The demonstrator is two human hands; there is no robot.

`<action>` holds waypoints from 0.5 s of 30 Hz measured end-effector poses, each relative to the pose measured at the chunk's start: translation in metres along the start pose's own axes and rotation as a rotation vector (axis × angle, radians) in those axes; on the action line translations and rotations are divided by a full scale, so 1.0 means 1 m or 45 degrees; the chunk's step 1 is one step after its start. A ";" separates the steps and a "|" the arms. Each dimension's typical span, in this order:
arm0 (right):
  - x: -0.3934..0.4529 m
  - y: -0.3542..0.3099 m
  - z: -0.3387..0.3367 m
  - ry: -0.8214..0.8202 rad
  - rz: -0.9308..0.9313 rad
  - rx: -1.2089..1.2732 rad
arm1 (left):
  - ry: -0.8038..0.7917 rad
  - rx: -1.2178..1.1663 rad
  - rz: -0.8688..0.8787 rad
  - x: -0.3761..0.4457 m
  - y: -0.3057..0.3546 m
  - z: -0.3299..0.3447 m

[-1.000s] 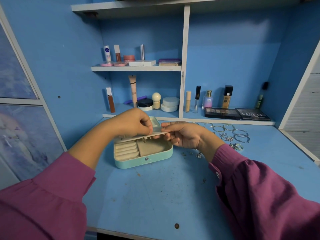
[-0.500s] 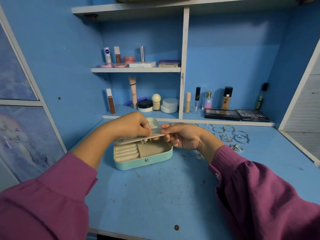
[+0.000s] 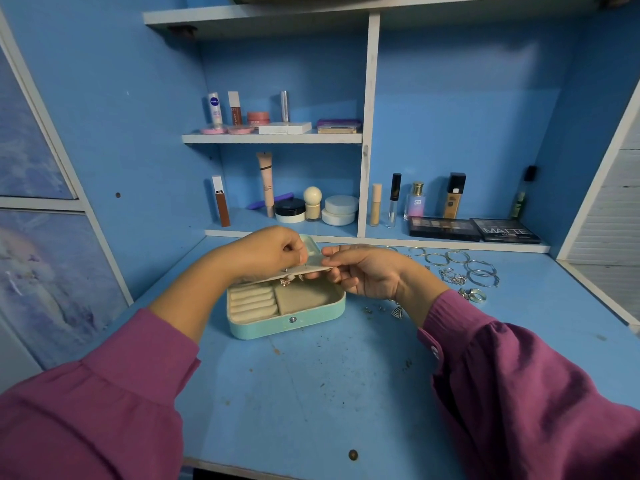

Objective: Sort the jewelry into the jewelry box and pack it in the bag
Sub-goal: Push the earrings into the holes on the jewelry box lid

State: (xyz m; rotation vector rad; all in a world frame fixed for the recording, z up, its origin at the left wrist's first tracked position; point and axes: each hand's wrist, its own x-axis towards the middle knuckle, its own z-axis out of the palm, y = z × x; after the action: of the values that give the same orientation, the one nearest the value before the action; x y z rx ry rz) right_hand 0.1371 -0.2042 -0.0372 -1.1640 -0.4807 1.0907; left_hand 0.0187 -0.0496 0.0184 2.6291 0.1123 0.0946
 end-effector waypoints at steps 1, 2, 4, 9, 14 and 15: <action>0.000 0.000 0.000 0.000 0.002 0.005 | 0.002 0.006 0.000 0.000 0.000 0.000; 0.000 0.000 0.000 0.003 0.005 0.011 | 0.005 0.009 0.000 0.000 0.000 0.000; 0.000 0.000 0.000 0.015 0.007 0.014 | 0.010 0.006 0.001 0.000 0.000 -0.001; 0.000 0.000 0.000 0.049 0.001 0.017 | -0.002 0.017 -0.002 -0.001 0.001 0.000; 0.000 0.000 0.000 0.063 -0.010 0.017 | -0.009 0.004 0.000 -0.001 0.002 0.001; -0.001 0.000 0.001 0.062 -0.012 0.016 | -0.010 0.001 0.006 -0.002 0.002 0.002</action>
State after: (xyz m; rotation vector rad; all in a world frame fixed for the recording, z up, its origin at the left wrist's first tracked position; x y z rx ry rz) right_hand 0.1362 -0.2043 -0.0367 -1.1735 -0.4401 1.0531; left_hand 0.0175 -0.0524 0.0177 2.6301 0.1036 0.0861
